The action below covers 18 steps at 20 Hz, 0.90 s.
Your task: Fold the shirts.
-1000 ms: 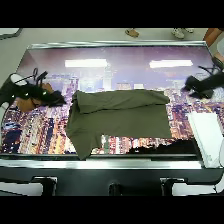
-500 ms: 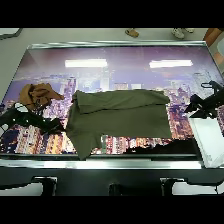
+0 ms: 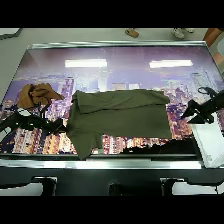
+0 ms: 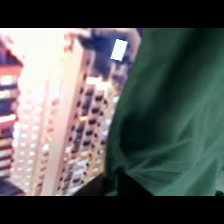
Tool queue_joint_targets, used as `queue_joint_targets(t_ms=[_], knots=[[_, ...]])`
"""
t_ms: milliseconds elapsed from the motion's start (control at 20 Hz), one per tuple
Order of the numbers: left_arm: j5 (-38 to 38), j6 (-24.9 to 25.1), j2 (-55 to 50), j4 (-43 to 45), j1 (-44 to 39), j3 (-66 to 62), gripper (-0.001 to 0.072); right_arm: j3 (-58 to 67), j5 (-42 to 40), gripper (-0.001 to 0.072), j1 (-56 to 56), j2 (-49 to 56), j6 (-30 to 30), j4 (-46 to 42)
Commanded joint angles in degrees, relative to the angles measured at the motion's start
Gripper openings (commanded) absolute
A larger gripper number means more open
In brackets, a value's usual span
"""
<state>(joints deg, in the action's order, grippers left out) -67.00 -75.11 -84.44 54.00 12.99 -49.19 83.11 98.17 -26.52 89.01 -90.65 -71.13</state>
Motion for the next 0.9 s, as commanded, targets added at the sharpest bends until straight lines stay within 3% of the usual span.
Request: queue_joint_targets(t_ms=[0,350,550,750,800,850], knots=[[1.27,0.22,-0.50,-0.11,-0.59,0.26,0.0030,-7.48,0.50,0.0441,0.04,-0.04,1.36,-0.04],[-0.50,1.92,0.09,-0.07,-0.57,0.28,0.0030,-21.14,-11.13,0.0472,0.04,0.11,4.52,-1.95],[-0.48,2.78,1.01,-0.09,-0.57,0.28,0.0030,-22.03,-17.94,0.0466,0.07,1.44,4.59,1.64],[-0.46,2.75,1.05,-0.09,-0.57,0.28,0.0030,-22.03,-18.86,0.0460,0.07,3.67,4.26,4.33],[-0.44,2.78,1.05,-0.09,-0.57,0.28,0.0030,-22.18,-18.75,0.0456,0.07,4.11,4.26,5.62],[-0.46,2.78,1.03,-0.09,-0.57,0.28,0.0030,-22.36,-19.08,0.0385,0.07,4.28,4.13,6.49]])
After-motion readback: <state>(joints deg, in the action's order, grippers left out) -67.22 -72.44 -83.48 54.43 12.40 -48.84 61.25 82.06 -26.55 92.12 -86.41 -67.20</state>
